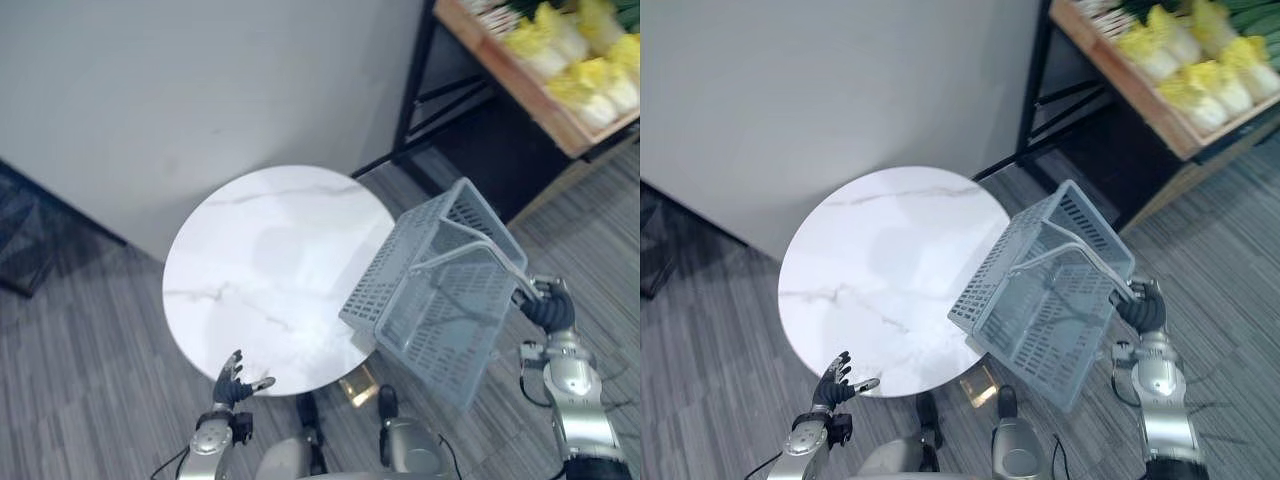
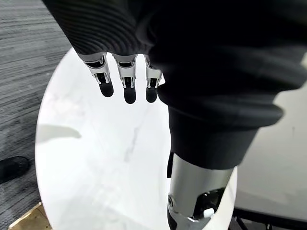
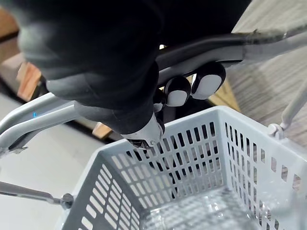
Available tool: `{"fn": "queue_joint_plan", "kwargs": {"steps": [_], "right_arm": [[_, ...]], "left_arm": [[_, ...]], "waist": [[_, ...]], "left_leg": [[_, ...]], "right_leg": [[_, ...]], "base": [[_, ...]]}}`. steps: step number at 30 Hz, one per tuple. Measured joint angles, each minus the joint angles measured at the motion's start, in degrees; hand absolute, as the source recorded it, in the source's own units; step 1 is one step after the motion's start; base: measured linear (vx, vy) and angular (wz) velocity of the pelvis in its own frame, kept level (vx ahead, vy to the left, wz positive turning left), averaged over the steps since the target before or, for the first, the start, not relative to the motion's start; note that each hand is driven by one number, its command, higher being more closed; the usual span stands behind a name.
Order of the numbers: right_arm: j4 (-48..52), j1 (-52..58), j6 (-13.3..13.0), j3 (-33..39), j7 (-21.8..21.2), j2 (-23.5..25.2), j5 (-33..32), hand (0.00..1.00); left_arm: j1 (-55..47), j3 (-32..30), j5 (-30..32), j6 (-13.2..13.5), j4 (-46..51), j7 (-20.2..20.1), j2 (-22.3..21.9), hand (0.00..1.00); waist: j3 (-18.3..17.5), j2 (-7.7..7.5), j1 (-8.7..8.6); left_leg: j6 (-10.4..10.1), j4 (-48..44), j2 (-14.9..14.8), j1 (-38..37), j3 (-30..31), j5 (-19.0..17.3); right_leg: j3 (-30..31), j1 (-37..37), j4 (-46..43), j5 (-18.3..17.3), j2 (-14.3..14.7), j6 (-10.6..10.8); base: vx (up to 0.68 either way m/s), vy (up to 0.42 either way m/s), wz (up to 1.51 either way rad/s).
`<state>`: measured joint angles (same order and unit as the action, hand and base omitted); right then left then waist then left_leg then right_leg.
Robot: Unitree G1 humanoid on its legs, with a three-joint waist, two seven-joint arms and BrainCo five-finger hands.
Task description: Pick vegetable in the basket
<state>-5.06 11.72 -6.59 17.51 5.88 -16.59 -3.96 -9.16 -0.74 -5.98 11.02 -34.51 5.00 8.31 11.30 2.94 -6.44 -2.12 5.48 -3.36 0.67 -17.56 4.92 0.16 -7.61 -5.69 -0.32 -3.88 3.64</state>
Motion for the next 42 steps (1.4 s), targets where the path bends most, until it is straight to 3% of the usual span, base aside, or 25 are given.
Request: {"fn": "queue_joint_plan", "kwargs": {"steps": [2, 5, 9, 10, 12, 14, 15, 16, 17, 18, 19, 20, 23, 25, 26, 27, 28, 30, 33, 34, 38, 42], "right_arm": [[0.05, 1.55, -0.02, 0.17, -0.33, 2.12, -2.1, 1.0], [0.88, 4.03, -0.14, -0.17, -1.16, 7.49, -4.69, 1.0], [3.7, 6.99, -0.44, -1.22, -1.18, 11.01, -5.92, 1.0], [3.59, 7.34, -0.45, -1.31, -1.08, 11.67, -6.55, 1.0], [2.81, 8.11, -0.59, -2.23, -1.28, 12.34, -6.89, 1.0], [0.96, 9.17, -0.88, -2.16, -1.24, 13.5, -7.5, 1.0], [0.0, 9.43, -0.88, -2.21, -1.22, 14.12, -7.94, 1.0], [-0.52, 9.24, -0.85, -2.21, -1.22, 14.14, -8.08, 1.0], [-1.84, 8.6, -0.76, -1.97, -0.93, 13.83, -8.27, 1.0], [-2.62, 8.87, -0.73, -1.74, -0.74, 13.79, -8.26, 1.0], [-2.62, 8.89, -0.73, -1.82, -0.69, 13.79, -8.3, 1.0], [-2.52, 8.4, -0.75, -2.22, -0.6, 13.79, -8.85, 1.0], [-2.52, 6.78, -0.88, -2.12, -0.55, 13.33, -9.6, 1.0], [-2.57, 6.57, -0.89, -1.99, 0.22, 13.15, -11.27, 1.0], [-2.54, 6.9, -0.96, -1.24, 0.41, 13.36, -11.78, 1.0], [-2.45, 6.63, -0.97, -1.07, 0.5, 13.37, -12.6, 1.0], [-1.81, 6.61, -0.99, -1.24, 0.49, 13.39, -13.15, 1.0], [0.25, 6.86, -1.03, -1.69, 0.55, 13.83, -13.54, 1.0], [3.3, 6.78, -1.21, -1.74, 0.64, 14.01, -13.51, 1.0], [4.18, 7.04, -1.78, -1.5, 0.79, 14.54, -13.52, 1.0], [4.94, 8.59, -1.8, -1.57, 1.31, 15.18, -13.48, 1.0], [5.15, 8.12, -1.8, -1.64, 1.61, 15.68, -13.63, 1.0]], "left_arm": [[-0.85, 0.01, 0.0, -0.01, 1.3, -0.01, -0.29, 0.0], [-3.0, -0.21, -0.06, -0.07, 4.47, 0.01, -0.62, 0.0], [-2.86, -1.02, -0.07, -0.07, 8.45, 0.05, -1.28, 0.0], [-2.28, -1.04, -0.03, -0.1, 8.87, 0.11, -1.34, 0.0], [-1.57, -1.2, 0.03, -0.42, 9.4, 0.14, -1.32, 0.0], [-0.95, -1.15, 0.05, -0.69, 9.99, 0.11, -1.38, 0.0], [-0.95, -1.15, 0.07, -0.72, 10.44, 0.09, -1.24, 0.0], [-0.76, -1.31, 0.06, -0.78, 10.43, 0.1, -1.06, 0.0], [-0.61, -1.45, 0.12, -1.11, 10.44, 0.04, -1.72, 0.0], [-0.86, -1.43, 0.14, -1.15, 10.48, 0.13, -2.66, 0.0], [-1.05, -1.44, 0.13, -1.15, 10.49, 0.16, -2.96, 0.0], [-0.99, -1.43, 0.03, -1.16, 10.48, 0.25, -3.64, 0.0], [-0.8, -1.33, -0.03, -1.2, 10.48, 0.21, -4.53, 0.0], [-1.19, -0.54, -0.09, -1.21, 10.49, 0.25, -4.76, 0.0], [-0.81, -0.56, -0.08, -1.23, 10.65, 0.24, -4.8, 0.0], [-1.46, -0.35, -0.08, -1.24, 11.6, 0.19, -4.83, 0.0], [-2.13, 0.01, -0.08, -1.2, 12.2, 0.09, -4.82, 0.0], [-3.67, 0.12, -0.14, -1.17, 13.37, 0.07, -4.88, 0.0], [-5.05, 0.21, -0.18, -1.17, 13.72, 0.11, -5.11, 0.0], [-4.42, 0.34, -0.18, -1.2, 13.64, 0.11, -5.12, 0.0], [-4.51, 1.53, -0.19, -1.2, 13.6, 0.22, -5.43, 0.0], [-2.73, 2.44, -0.16, -1.17, 13.62, 0.46, -5.65, 0.0]], "waist": [[-0.47, -0.15, -0.78], [-0.47, -1.35, -0.12], [0.7, -3.55, 0.98], [0.85, -3.5, 1.14], [1.03, -3.37, 2.27], [0.88, -3.76, 2.85], [0.22, -5.33, 2.82], [0.51, -5.54, 2.88], [0.78, -4.95, 3.32], [0.35, -3.94, 4.47], [0.34, -3.77, 4.7], [0.29, -3.47, 5.63], [0.77, -1.98, 5.37], [1.14, -1.45, 4.26], [1.53, -2.14, 4.11], [1.72, -2.32, 4.35], [1.93, -2.67, 4.34], [1.95, -2.48, 4.5], [1.45, -1.45, 4.31], [1.46, -1.9, 4.09], [1.02, -3.48, 4.12], [0.95, -3.25, 3.95]], "left_leg": [[0.13, 0.0, -0.04, -0.8, -0.95, -0.36], [-0.01, -0.72, -0.73, -2.82, -6.62, -1.77], [0.65, -14.17, -4.78, 1.69, -9.94, -9.14], [1.58, -17.47, -6.79, 2.98, -10.07, -10.61], [1.93, -20.68, -9.32, 4.25, -10.06, -11.35], [1.8, -22.34, -9.9, 5.31, -8.81, -11.36], [1.37, -23.7, -9.95, 6.59, -7.7, -11.1], [0.63, -23.96, -10.2, 7.43, -7.51, -10.57], [-0.75, -22.81, -10.6, 7.57, -6.83, -8.78], [-1.06, -20.87, -11.27, 7.56, -7.22, -6.34], [-1.27, -20.74, -11.88, 7.89, -7.57, -5.76], [-2.08, -20.87, -13.09, 10.36, -7.7, -4.18], [-3.43, -19.55, -15.19, 13.23, -5.97, -1.08], [-4.55, -14.66, -15.32, 13.16, -2.73, 5.57], [-4.53, -15.65, -15.14, 12.87, -0.94, 4.69], [-3.44, -24.22, -15.58, 13.5, 0.08, -1.62], [-2.5, -29.97, -15.6, 13.33, 0.82, -5.87], [-2.53, -37.21, -15.48, 10.96, 2.6, -12.59], [-3.25, -36.7, -14.44, 6.54, 3.22, -19.73], [-5.82, -31.38, -13.04, 4.47, 1.99, -22.17], [-4.88, -30.76, -12.32, 3.29, -2.86, -22.62], [-4.48, -33.36, -14.48, 1.13, -11.83, -24.03]], "right_leg": [[1.2, 0.35, 0.02, 0.05, 0.18, 0.04], [5.51, 0.26, -0.05, 1.44, 1.18, 0.15], [7.6, 0.06, -1.2, 2.01, 2.0, 1.5], [5.23, -1.2, -4.74, -1.11, 2.0, 1.91], [1.08, -4.41, -19.78, -5.85, 0.3, -1.54], [0.93, -3.45, -31.45, -8.91, -3.59, -0.71], [1.85, -1.71, -34.06, -9.16, -5.51, 0.03], [2.13, -1.79, -33.66, -9.66, -5.01, 0.84], [1.32, -2.29, -32.74, -9.79, -3.86, 1.15], [1.15, -1.11, -28.8, -11.24, -2.97, 3.03], [0.84, -0.17, -26.73, -12.18, -2.61, 3.56], [-0.9, 0.18, -21.05, -14.07, -1.22, 2.47], [-2.81, 0.2, -15.85, -13.76, 1.44, 0.26], [-5.45, 0.21, -15.96, -12.9, 2.26, -1.8], [-6.98, 0.16, -16.04, -12.8, 1.82, -3.32], [-7.35, 0.18, -16.38, -12.4, 1.81, -4.01], [-7.17, 0.12, -16.83, -12.27, 1.75, -4.17], [-5.38, -1.28, -18.74, -12.37, 2.15, -4.06], [-2.87, -4.96, -20.95, -12.93, 3.46, -3.36], [-1.54, -7.21, -22.35, -12.65, 3.07, -2.48], [1.65, -8.01, -19.21, -9.34, 3.36, -0.7], [7.56, -10.11, -17.34, -5.54, 5.88, -0.55]], "base": [[0.02, 0.003, -0.42], [0.0, 0.005, -0.77], [-0.06, -0.019, -0.43], [-0.11, -0.047, -0.11], [-0.04, -0.048, -0.08], [-0.03, -0.168, 0.17], [-0.04, -0.252, 0.27], [-0.11, -0.259, 0.26], [-0.1, -0.225, -0.02], [-0.1, -0.207, -0.07], [-0.13, -0.278, -0.28], [-0.17, -0.238, -0.19], [-0.22, -0.234, 0.05], [-0.23, -0.199, 0.56], [-0.21, -0.142, 0.43], [-0.22, -0.13, 0.28], [-0.18, -0.087, 0.06], [-0.2, -0.007, -0.38], [-0.23, 0.098, -0.5], [-0.2, 0.111, -0.36], [-0.09, 0.101, -0.61], [0.03, 0.109, -1.08]]}}
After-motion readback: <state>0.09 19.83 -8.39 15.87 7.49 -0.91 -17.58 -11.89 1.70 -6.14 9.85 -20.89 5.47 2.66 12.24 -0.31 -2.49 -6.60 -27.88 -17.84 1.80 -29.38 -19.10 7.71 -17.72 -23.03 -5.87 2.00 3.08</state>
